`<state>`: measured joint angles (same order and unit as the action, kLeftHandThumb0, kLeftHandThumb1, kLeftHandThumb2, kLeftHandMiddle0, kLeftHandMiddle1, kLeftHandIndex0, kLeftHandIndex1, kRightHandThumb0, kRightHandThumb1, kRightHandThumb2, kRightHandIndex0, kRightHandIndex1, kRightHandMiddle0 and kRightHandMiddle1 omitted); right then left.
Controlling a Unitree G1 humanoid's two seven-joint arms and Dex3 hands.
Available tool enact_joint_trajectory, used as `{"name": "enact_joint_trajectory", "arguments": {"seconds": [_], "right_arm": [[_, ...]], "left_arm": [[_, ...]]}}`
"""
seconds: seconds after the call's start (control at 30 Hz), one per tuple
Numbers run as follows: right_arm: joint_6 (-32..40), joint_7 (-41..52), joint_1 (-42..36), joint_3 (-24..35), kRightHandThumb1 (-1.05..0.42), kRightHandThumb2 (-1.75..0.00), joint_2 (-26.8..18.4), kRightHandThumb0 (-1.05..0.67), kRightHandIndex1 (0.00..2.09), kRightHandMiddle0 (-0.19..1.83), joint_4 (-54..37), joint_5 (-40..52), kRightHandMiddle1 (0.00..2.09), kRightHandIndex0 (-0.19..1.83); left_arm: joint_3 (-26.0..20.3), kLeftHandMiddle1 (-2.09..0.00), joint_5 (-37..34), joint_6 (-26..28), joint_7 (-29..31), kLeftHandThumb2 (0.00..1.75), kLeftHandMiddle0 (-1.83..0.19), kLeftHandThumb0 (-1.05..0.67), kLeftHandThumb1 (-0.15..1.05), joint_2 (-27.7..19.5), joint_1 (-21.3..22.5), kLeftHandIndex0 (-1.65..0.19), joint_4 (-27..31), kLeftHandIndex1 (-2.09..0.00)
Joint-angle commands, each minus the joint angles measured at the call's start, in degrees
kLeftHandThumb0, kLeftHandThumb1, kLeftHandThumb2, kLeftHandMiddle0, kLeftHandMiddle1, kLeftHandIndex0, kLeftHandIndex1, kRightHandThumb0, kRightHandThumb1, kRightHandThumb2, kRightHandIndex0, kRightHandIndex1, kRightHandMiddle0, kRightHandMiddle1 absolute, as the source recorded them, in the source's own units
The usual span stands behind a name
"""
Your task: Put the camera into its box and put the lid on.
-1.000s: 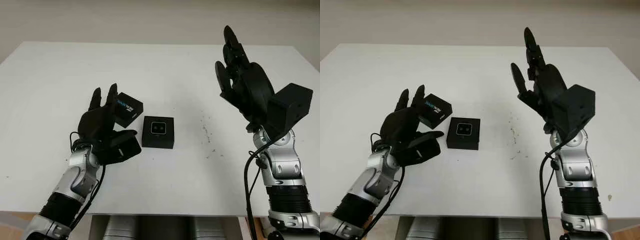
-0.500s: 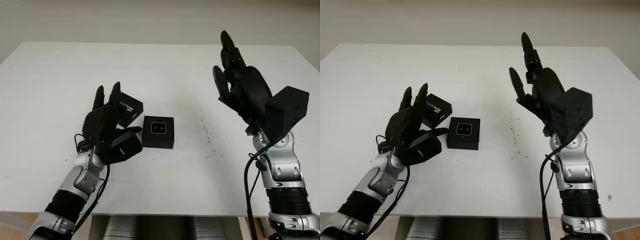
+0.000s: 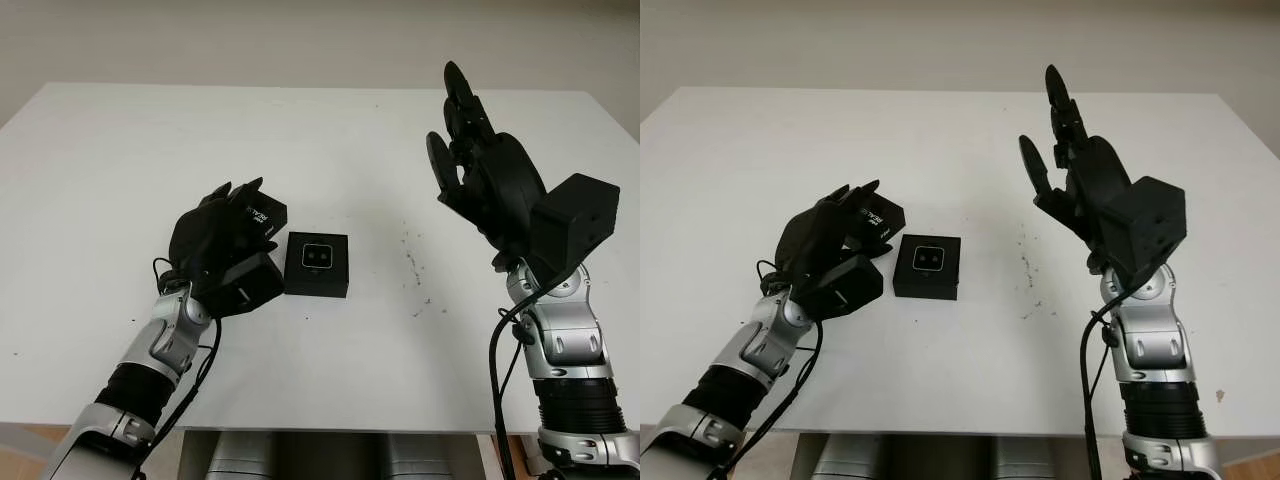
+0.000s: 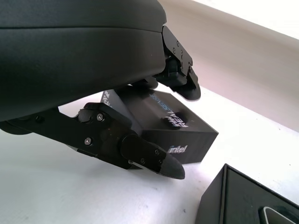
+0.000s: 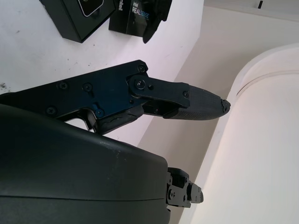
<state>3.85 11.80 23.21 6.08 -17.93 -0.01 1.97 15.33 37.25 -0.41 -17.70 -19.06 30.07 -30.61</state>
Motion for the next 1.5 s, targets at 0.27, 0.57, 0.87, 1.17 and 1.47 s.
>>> {"name": "enact_joint_trajectory", "arguments": {"seconds": [0.27, 0.57, 0.87, 1.17, 1.47], "right_arm": [[0.74, 0.34, -0.79, 0.77, -1.05, -0.58, -0.28, -0.68, 0.05, -0.1, -2.14, 0.95, 0.01, -0.17], [1.5, 0.59, -0.98, 0.89, -1.05, -0.58, -0.09, -0.69, 0.05, -0.1, -2.78, 1.69, 0.0, -0.18], [1.36, 0.7, -1.26, 0.67, -1.05, -0.56, -0.18, -0.7, 0.05, -0.1, -2.64, 1.47, 0.0, -0.18], [1.87, 0.72, -1.16, 0.49, -1.05, -0.55, 0.11, -0.69, 0.05, -0.1, -2.81, 1.65, 0.01, -0.17], [0.31, 1.71, -1.3, 0.51, -1.05, -0.56, 0.27, -0.7, 0.05, -0.12, -2.07, 2.5, 0.01, -0.18]], "left_arm": [[3.9, -1.37, 5.13, -1.4, -3.7, 0.05, -0.22, -0.05, 0.97, -1.72, 5.01, -0.45, -9.01, -0.96], [1.06, -1.64, 1.21, -1.94, -0.14, 0.06, -0.17, -0.06, 0.97, -3.99, 4.02, -0.34, -4.14, -1.19], [-10.36, -1.24, -17.69, -6.4, 13.04, 0.06, -0.45, -0.01, 0.92, -5.58, 0.49, -0.4, 12.45, -1.3], [-15.56, -1.29, -26.52, 1.34, 24.48, 0.05, -0.48, -0.08, 0.93, -5.81, -2.86, -0.42, 27.62, -1.36], [-14.85, -1.34, -28.72, -1.27, 31.51, 0.06, -0.46, -0.09, 0.95, -6.36, -3.95, -0.39, 28.75, -1.38]]}}
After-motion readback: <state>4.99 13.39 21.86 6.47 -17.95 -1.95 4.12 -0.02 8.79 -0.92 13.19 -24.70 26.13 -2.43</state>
